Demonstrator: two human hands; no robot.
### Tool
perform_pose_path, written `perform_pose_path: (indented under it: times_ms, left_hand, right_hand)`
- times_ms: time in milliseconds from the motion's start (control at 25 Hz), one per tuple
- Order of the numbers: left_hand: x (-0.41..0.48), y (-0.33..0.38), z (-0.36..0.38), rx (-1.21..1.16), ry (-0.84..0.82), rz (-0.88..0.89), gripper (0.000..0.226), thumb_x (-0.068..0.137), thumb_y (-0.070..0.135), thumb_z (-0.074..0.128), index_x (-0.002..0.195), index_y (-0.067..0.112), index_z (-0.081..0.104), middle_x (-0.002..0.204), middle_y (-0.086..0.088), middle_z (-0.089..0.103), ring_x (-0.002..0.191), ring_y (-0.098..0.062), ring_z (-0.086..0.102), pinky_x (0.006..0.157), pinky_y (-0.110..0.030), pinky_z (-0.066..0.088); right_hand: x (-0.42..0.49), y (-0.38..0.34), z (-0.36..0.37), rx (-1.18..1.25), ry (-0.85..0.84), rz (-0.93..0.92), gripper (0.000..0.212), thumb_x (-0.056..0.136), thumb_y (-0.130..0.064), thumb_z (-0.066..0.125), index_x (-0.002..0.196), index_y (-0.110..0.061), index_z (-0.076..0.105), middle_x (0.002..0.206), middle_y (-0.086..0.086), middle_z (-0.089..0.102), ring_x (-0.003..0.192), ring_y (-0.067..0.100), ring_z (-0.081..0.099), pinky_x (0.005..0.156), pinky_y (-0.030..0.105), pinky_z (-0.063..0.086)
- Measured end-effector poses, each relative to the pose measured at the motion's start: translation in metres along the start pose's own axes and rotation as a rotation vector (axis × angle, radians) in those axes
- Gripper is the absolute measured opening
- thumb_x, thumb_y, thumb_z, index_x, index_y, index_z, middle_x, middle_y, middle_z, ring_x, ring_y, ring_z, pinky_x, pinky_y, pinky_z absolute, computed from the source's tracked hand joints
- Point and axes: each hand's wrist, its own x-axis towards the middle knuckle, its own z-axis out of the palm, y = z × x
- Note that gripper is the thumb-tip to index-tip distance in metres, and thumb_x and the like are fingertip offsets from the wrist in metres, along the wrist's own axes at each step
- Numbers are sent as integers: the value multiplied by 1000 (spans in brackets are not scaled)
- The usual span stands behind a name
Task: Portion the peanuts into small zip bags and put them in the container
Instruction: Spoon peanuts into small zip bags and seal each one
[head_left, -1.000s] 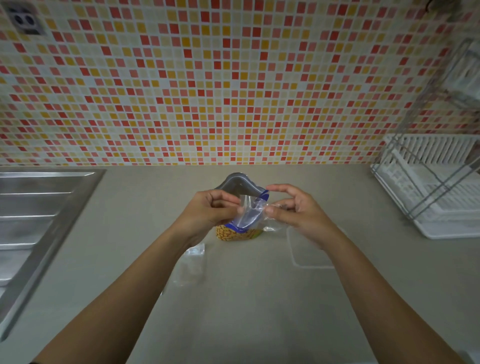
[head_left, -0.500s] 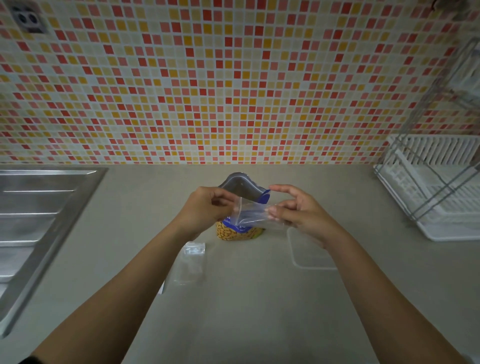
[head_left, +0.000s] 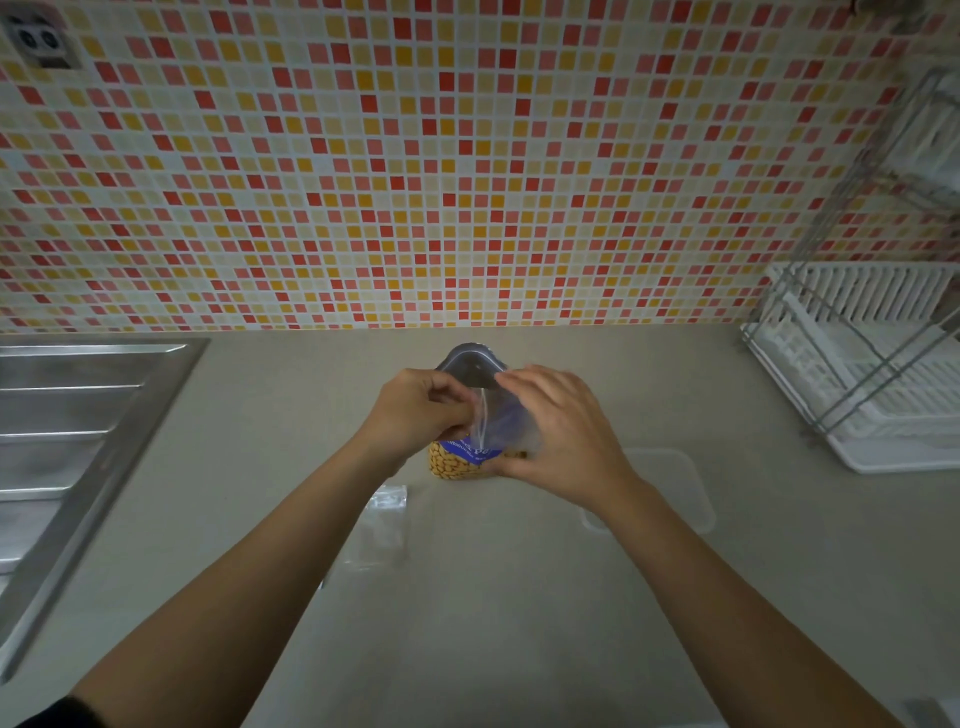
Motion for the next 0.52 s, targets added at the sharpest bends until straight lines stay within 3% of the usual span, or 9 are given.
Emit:
perform_pose_path:
  times_ms: [200, 320, 440, 520]
  left_hand:
    - [-1, 6, 5, 119, 10, 21, 15, 78, 2, 66, 75, 16, 71, 71, -3, 70, 63, -15, 67, 62, -21, 58]
    - [0, 8, 6, 210, 22, 54, 11, 77, 4, 67, 76, 14, 71, 71, -1, 69, 64, -13, 66, 63, -18, 57]
    - [2, 11, 6, 283, 22, 74, 6, 78, 8, 69, 76, 14, 72, 72, -1, 69, 65, -12, 67, 64, -18, 57]
    - [3, 13, 5, 313, -1, 75, 5, 78, 10, 70, 77, 14, 71, 71, 2, 67, 65, -9, 65, 64, -17, 56]
  right_hand:
    - [1, -5, 10, 14, 19, 43, 85, 62, -62, 74, 132, -18, 51, 129, 0, 59, 122, 19, 49, 103, 29, 31]
    - [2, -6, 13, 34, 80, 48, 69, 63, -62, 68, 118, -21, 61, 113, -2, 66, 109, 18, 56, 96, 29, 37]
    - [2, -6, 14, 132, 111, 81, 55, 65, -63, 57, 103, -25, 65, 98, -7, 68, 94, 13, 58, 85, 22, 37]
    - [-1, -6, 15, 223, 126, 94, 50, 67, -59, 59, 102, -24, 65, 96, -8, 68, 91, 12, 57, 79, 16, 37]
